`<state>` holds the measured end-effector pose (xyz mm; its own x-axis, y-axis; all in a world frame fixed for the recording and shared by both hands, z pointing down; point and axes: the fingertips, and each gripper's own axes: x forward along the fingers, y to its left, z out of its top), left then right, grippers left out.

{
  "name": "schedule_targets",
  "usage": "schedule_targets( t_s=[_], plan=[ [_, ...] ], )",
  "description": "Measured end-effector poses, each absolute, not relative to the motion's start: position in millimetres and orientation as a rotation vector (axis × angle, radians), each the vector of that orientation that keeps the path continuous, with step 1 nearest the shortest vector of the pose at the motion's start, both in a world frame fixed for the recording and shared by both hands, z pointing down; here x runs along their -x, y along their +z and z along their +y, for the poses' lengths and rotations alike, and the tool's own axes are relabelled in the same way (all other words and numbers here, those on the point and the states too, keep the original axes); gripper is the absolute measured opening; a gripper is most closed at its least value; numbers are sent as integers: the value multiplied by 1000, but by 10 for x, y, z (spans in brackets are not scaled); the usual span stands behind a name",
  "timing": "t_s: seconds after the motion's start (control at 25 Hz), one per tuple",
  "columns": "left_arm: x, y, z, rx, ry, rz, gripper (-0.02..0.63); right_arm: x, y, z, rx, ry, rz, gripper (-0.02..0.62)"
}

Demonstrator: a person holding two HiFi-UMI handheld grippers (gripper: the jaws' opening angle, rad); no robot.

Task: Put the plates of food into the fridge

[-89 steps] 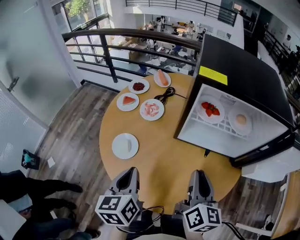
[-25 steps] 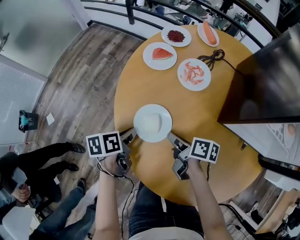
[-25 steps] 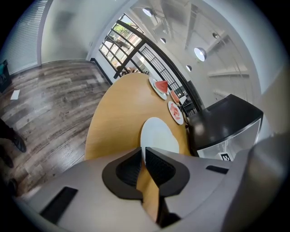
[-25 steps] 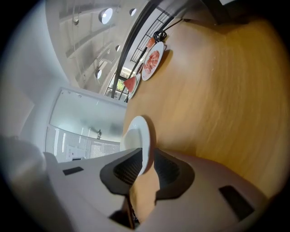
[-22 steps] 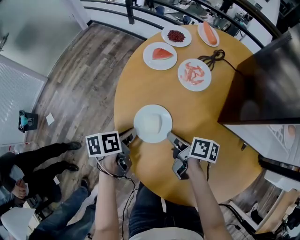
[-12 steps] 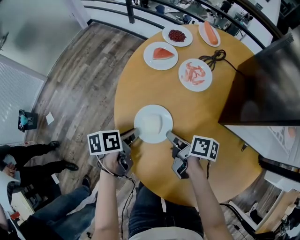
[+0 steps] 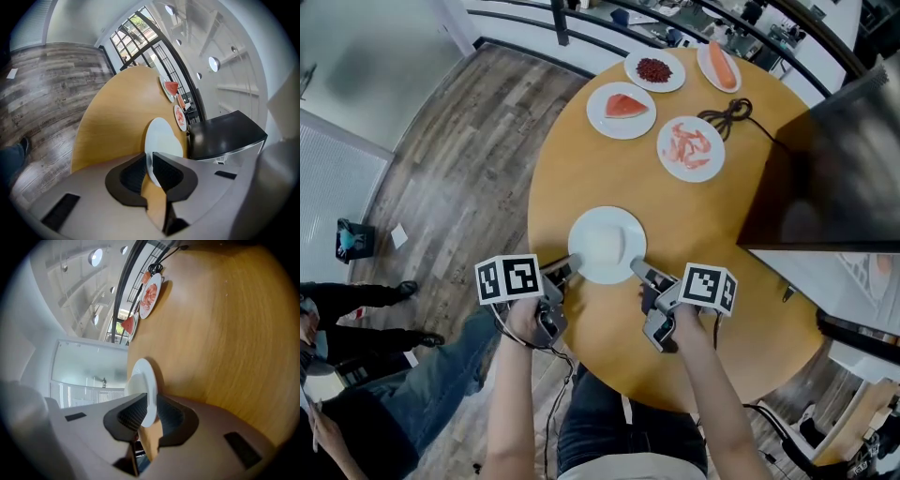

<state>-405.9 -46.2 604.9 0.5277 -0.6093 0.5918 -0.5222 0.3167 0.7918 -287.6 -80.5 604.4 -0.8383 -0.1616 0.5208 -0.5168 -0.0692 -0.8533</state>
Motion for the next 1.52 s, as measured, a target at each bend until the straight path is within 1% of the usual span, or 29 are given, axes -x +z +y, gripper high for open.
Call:
schedule_targets(
  t_s=[0.16, 0.24, 0.72, 1.04, 1.32, 1.52],
  plan=[
    [4051, 6061, -478, -1322, -71, -1115, 40, 2865, 6077, -817, -756, 2002, -1927, 63],
    [4058, 6068, -486, -1307, -84, -1118, 40, 2856, 6100, -816, -770, 1983, -1912, 35],
    [4012, 6077, -468, -1275, -109, -1179, 40, 2788, 6108, -811, -851, 1942, -1932, 32],
    [3861, 5991, -436, -1279, -146, -1169, 38, 2630, 6004, -772, -878, 1980, -1943, 32],
    [3663, 5805, -432, -1319, -145, -1151, 38, 2424, 5817, -737, -924, 1983, -1992, 31],
    [3404, 5634, -418, -1361, -133, -1112, 38, 2155, 5609, -653, -1005, 1976, -2032, 31]
  ],
)
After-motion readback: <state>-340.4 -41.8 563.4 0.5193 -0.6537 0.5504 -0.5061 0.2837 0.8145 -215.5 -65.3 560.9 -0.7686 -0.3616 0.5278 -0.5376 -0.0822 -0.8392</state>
